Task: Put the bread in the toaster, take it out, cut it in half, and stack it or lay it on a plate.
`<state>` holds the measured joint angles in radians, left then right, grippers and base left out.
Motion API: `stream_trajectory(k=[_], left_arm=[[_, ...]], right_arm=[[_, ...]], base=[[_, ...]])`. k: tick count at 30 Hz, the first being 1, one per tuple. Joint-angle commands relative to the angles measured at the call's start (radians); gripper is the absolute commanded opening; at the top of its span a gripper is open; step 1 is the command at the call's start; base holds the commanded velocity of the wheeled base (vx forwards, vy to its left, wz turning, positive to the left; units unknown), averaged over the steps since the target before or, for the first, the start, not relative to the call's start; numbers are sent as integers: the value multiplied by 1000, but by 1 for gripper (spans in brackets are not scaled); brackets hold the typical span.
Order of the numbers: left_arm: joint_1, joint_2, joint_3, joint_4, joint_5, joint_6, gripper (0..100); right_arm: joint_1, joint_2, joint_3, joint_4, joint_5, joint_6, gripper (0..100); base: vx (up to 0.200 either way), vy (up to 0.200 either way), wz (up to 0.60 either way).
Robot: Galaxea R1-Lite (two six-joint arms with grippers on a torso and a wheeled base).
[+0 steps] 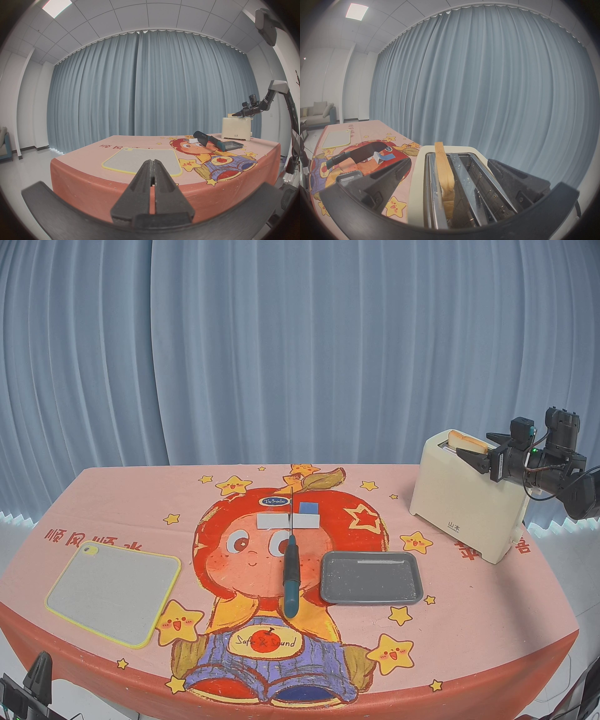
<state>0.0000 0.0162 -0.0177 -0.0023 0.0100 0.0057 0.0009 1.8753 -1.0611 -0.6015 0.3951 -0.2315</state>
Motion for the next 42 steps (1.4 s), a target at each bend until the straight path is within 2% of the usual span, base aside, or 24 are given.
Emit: stream_trajectory(k=[1,5,6,20,42], left_arm=[[0,-16,18,1,1,0,0],[0,-16,18,1,1,2,0],[0,-16,18,1,1,2,0],[0,-16,18,1,1,0,0],[0,-16,18,-1,1,0,0]], right_arm=[[1,15,-10,0,1,-2,100],[8,19,-10,0,-4,-2,100],[8,24,-8,0,-9,-2,0],[22,8,-8,-1,-13,0,0],[39,-150,-4,2,-10,4,0]], base=[[0,0,0],[0,0,0],[0,0,0],[0,0,0],[0,0,0]])
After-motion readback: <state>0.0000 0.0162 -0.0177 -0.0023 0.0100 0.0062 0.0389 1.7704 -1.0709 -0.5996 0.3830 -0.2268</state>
